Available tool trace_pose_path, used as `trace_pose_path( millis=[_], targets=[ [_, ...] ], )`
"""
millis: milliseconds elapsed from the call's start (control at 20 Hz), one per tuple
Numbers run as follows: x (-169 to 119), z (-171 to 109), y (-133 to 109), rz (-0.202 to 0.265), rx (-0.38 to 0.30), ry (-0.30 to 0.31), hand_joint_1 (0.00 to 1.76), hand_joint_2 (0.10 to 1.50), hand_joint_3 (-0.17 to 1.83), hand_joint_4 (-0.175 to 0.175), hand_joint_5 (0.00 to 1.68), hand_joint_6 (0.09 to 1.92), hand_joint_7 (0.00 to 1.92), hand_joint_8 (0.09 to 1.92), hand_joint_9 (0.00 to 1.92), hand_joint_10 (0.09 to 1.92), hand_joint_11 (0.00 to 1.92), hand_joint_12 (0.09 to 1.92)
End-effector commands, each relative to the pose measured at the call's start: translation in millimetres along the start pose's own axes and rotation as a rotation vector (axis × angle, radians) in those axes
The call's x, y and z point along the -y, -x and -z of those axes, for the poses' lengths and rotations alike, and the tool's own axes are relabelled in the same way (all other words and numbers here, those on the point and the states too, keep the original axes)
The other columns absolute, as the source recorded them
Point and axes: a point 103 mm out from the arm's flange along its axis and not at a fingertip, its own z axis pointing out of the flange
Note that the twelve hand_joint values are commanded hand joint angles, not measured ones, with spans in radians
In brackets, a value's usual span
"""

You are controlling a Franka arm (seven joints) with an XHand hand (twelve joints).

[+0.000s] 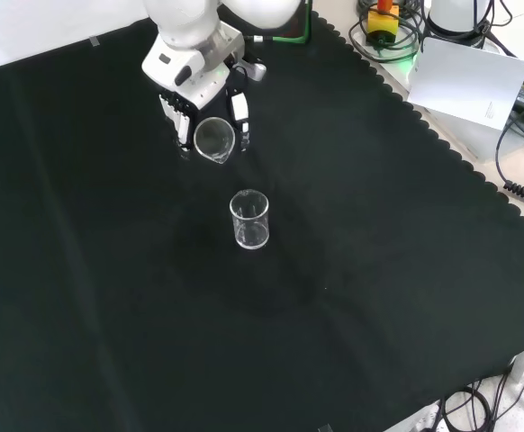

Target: Place the beaker back on the table.

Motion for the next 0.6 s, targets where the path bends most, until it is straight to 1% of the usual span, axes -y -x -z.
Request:
trace_pose_path(
  millis=[50, 150, 250, 600],
  targets=[
    [3, -10, 21, -0.007, -0.103, 0.056, 1.17, 0.72, 0.55, -0.047, 1.27, 0.64, 1.71, 0.09, 1.65, 0.29, 1.39, 0.66],
    [3, -14, 26, -0.009, -0.13, 0.074, 1.17, 0.72, 0.55, -0.047, 1.27, 0.64, 1.71, 0.09, 1.65, 0.3, 1.39, 0.66],
    [5, -20, 35, -0.02, -0.162, 0.099, 1.17, 0.72, 0.55, -0.046, 1.27, 0.64, 1.71, 0.09, 1.65, 0.3, 1.39, 0.66],
    [11, -47, 70, -0.07, -0.313, 0.182, 1.17, 0.72, 0.55, -0.045, 1.27, 0.64, 1.71, 0.09, 1.64, 0.3, 1.38, 0.66]
  ],
)
